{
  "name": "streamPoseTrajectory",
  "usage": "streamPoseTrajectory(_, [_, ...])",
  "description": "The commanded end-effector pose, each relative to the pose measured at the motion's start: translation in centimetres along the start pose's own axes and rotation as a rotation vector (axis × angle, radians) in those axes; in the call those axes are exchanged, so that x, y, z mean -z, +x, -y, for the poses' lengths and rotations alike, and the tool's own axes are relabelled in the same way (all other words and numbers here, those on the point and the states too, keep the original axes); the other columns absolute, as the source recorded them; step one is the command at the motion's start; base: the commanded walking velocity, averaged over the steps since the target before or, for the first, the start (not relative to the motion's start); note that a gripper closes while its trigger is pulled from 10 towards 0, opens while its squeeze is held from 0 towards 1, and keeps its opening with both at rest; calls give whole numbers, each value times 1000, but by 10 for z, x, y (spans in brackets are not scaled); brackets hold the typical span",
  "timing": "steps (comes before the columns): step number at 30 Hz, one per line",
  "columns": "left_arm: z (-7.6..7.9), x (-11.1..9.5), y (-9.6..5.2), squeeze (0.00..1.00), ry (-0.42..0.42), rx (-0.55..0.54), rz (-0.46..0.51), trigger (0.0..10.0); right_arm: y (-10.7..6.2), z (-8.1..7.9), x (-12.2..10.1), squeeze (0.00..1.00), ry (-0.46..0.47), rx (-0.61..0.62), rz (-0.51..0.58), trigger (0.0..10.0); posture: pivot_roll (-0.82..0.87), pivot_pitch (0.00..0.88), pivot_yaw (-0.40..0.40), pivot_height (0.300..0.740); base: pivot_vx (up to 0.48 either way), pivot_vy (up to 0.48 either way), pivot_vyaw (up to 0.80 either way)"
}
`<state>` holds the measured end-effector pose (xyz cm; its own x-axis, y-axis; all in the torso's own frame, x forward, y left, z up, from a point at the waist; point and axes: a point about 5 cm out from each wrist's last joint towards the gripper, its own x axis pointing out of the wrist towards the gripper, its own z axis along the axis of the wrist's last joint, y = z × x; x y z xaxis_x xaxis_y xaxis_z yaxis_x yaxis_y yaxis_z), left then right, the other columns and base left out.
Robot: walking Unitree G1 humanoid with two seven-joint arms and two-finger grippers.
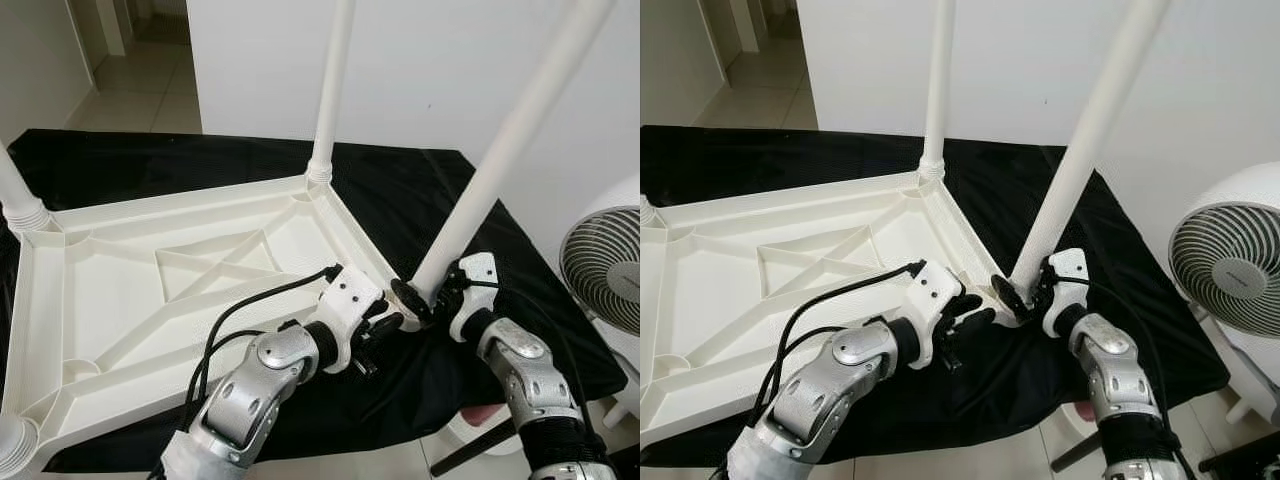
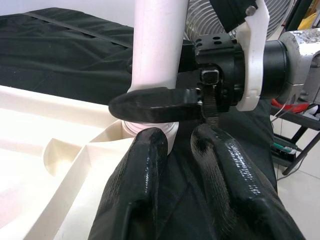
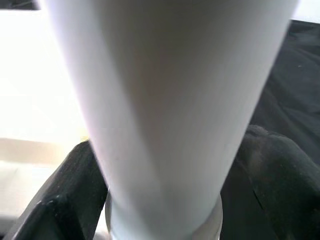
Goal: Building children table
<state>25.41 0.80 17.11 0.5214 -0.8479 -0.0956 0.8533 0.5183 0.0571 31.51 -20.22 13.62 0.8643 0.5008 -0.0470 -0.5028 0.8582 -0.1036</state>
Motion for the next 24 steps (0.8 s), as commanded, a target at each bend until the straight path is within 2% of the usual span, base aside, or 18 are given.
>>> streamPoseTrajectory(1, [3, -1, 3, 0, 8, 10, 2, 10000, 0, 2, 0, 0, -18, -17, -1, 10000, 13, 46, -71, 740, 0, 0, 0])
streamPoseTrajectory(4, [3, -1, 4, 0, 8, 13, 2, 10000, 1, 5, 0, 0, -34, -51, -10, 10000, 14, 47, -70, 740, 0, 0, 0])
streamPoseTrajectory(5, [3, -1, 4, 0, 8, 14, 1, 10000, 2, 6, 0, 0, -49, -63, -14, 8980, 14, 47, -70, 740, 0, 0, 0])
streamPoseTrajectory(6, [4, 2, 5, 0, 2, 24, -14, 10000, 3, 8, -1, 0, -64, -80, -10, 0, 14, 47, -71, 740, 0, 0, 0])
streamPoseTrajectory(16, [6, 11, 7, 0, -22, 28, -52, 10000, 2, 11, -1, 0, -43, -109, -10, 0, 8, 54, -76, 740, 0, 0, 0])
streamPoseTrajectory(24, [4, 20, 9, 0, -28, -4, -77, 10000, -3, 3, 10, 0, 15, -37, -28, 0, -3, 63, -86, 740, 0, 0, 0])
